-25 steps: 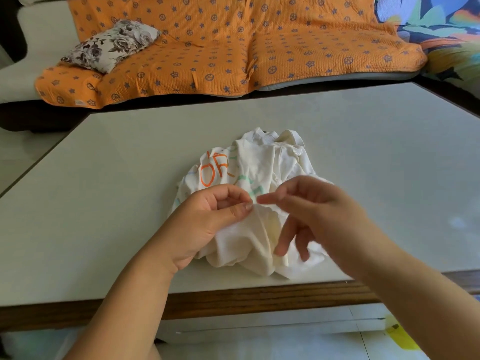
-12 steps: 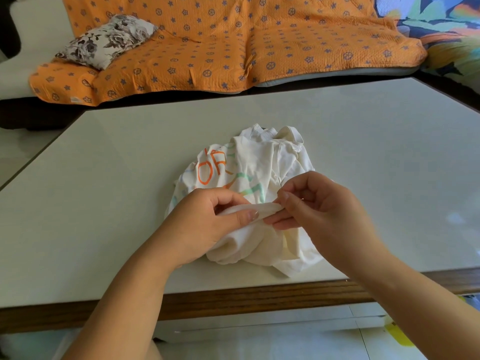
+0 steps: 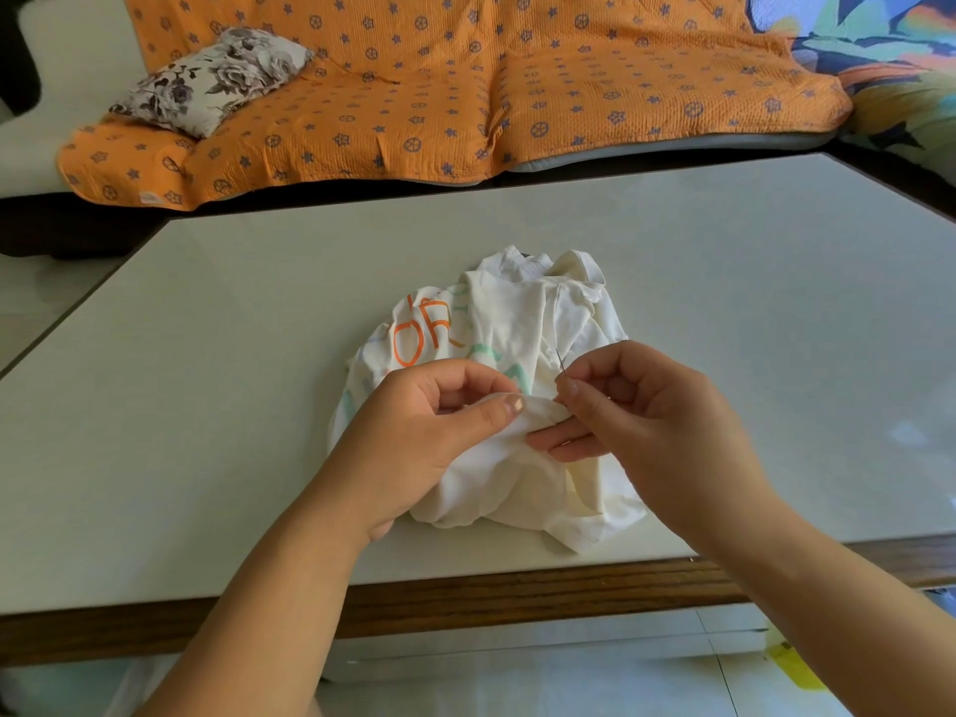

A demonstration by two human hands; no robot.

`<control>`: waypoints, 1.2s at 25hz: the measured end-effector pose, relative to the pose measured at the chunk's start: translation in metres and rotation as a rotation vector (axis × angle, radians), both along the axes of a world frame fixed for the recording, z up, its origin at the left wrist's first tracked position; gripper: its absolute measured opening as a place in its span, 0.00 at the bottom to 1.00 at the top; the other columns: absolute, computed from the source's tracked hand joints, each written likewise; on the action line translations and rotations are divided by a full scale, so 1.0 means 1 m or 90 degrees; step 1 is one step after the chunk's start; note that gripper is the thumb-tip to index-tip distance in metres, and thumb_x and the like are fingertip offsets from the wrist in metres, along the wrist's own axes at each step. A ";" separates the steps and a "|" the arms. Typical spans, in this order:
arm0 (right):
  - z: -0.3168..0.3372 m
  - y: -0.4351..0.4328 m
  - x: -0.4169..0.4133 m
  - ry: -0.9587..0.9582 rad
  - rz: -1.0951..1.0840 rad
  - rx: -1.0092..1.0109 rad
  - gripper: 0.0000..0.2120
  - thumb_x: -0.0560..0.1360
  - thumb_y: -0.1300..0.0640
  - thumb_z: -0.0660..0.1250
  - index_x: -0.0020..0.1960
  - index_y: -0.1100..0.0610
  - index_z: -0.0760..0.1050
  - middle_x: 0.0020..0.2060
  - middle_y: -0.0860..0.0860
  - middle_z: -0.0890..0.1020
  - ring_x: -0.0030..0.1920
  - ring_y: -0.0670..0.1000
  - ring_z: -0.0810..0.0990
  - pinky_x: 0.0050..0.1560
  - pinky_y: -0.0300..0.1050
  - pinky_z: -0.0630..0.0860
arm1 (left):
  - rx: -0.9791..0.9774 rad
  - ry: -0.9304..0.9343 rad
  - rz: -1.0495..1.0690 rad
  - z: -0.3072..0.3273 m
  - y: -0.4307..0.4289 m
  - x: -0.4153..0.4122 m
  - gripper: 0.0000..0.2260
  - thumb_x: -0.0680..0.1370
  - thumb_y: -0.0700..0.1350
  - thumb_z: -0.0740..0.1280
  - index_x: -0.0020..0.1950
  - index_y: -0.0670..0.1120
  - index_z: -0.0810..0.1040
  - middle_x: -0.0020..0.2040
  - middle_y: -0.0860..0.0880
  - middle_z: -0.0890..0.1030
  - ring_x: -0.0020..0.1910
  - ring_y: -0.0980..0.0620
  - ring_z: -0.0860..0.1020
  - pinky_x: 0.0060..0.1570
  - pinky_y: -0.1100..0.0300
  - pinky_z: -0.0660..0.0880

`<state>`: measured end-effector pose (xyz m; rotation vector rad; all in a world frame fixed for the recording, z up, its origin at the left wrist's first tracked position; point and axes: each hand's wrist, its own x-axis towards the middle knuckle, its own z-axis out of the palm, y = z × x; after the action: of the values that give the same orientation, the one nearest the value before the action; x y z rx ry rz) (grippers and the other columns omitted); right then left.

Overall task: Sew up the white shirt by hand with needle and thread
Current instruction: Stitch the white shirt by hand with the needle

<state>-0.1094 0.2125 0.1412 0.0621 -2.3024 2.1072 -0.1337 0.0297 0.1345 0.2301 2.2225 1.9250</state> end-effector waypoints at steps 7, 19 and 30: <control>0.008 0.003 0.012 0.092 -0.067 0.097 0.05 0.77 0.59 0.67 0.43 0.52 0.77 0.32 0.51 0.83 0.27 0.46 0.80 0.28 0.34 0.72 | 0.064 -0.041 0.019 0.001 0.002 0.000 0.04 0.67 0.48 0.72 0.40 0.50 0.85 0.40 0.51 0.85 0.43 0.58 0.81 0.51 0.61 0.73; 0.002 -0.003 0.015 -0.038 0.048 0.161 0.07 0.77 0.60 0.65 0.45 0.49 0.79 0.25 0.51 0.80 0.24 0.50 0.79 0.25 0.34 0.71 | 0.099 -0.067 0.009 0.003 -0.001 0.000 0.04 0.66 0.47 0.72 0.39 0.50 0.84 0.40 0.50 0.84 0.41 0.57 0.81 0.45 0.63 0.73; -0.003 -0.004 0.014 -0.040 0.053 0.158 0.05 0.79 0.57 0.65 0.45 0.51 0.78 0.26 0.52 0.81 0.24 0.50 0.78 0.25 0.38 0.73 | 0.054 -0.034 -0.017 0.001 -0.002 0.000 0.05 0.67 0.48 0.72 0.42 0.50 0.85 0.42 0.49 0.85 0.45 0.56 0.82 0.50 0.64 0.74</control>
<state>-0.0957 0.2083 0.1386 0.0977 -2.6298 1.8707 -0.1337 0.0275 0.1359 0.2178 2.0966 1.9896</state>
